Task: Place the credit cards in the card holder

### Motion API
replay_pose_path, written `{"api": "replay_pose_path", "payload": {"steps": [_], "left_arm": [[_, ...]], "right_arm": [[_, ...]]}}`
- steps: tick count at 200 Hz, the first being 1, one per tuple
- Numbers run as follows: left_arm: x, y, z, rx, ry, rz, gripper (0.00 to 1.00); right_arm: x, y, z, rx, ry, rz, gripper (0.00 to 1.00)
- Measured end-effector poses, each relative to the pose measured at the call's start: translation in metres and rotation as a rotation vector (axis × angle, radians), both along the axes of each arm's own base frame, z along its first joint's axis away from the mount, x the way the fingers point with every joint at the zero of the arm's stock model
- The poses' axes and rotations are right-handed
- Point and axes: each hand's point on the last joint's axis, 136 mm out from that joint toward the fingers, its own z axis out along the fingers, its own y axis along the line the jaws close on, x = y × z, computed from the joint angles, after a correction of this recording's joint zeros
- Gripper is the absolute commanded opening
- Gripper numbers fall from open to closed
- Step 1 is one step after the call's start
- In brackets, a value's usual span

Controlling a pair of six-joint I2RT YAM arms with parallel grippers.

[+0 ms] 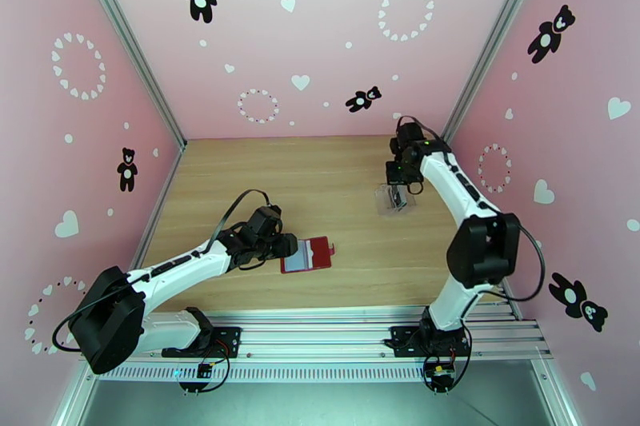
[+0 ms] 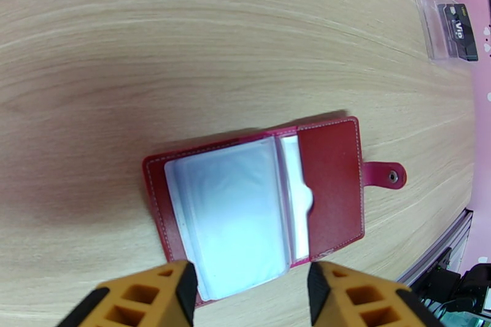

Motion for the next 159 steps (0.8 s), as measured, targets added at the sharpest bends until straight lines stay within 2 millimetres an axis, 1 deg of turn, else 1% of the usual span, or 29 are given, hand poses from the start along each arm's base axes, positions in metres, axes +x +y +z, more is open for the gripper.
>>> {"api": "replay_pose_path", "payload": {"steps": [16,29,45,47,57,71,83,103,114,134,144,159], "left_arm": [[0.0,0.0,0.001,-0.003,-0.004,0.0,0.53],[-0.001,0.001,0.001,-0.004,-0.005,0.0,0.53],[-0.003,0.002,-0.002,0.0,0.001,0.001,0.53],[-0.003,0.002,-0.002,0.0,0.002,0.001,0.53],[-0.005,0.004,-0.005,0.004,0.009,0.003,0.53],[-0.007,0.005,-0.009,0.005,0.02,0.006,0.53],[-0.01,0.005,-0.012,0.004,0.03,0.004,0.53],[-0.013,0.006,-0.016,-0.001,0.044,0.007,0.51],[-0.013,0.006,-0.017,-0.005,0.046,0.009,0.49],[-0.014,0.006,-0.019,-0.008,0.05,0.013,0.45],[-0.015,0.007,-0.02,-0.009,0.054,0.017,0.44],[-0.016,0.006,-0.022,-0.011,0.063,0.016,0.37]], "right_arm": [[-0.018,0.024,0.005,0.114,-0.029,0.029,0.0],[-0.037,0.057,0.002,0.212,-0.032,0.087,0.0],[-0.066,0.104,-0.011,0.319,0.003,0.175,0.0],[-0.068,0.107,-0.012,0.326,0.007,0.182,0.0],[-0.09,0.135,-0.022,0.387,0.043,0.23,0.0],[-0.118,0.165,-0.035,0.453,0.098,0.28,0.0],[-0.136,0.185,-0.044,0.499,0.136,0.304,0.0],[-0.158,0.206,-0.057,0.541,0.181,0.315,0.0],[-0.164,0.214,-0.06,0.558,0.191,0.318,0.0],[-0.166,0.224,-0.068,0.591,0.198,0.295,0.0],[-0.165,0.229,-0.076,0.603,0.21,0.28,0.0],[-0.164,0.234,-0.089,0.615,0.232,0.261,0.0]]}}
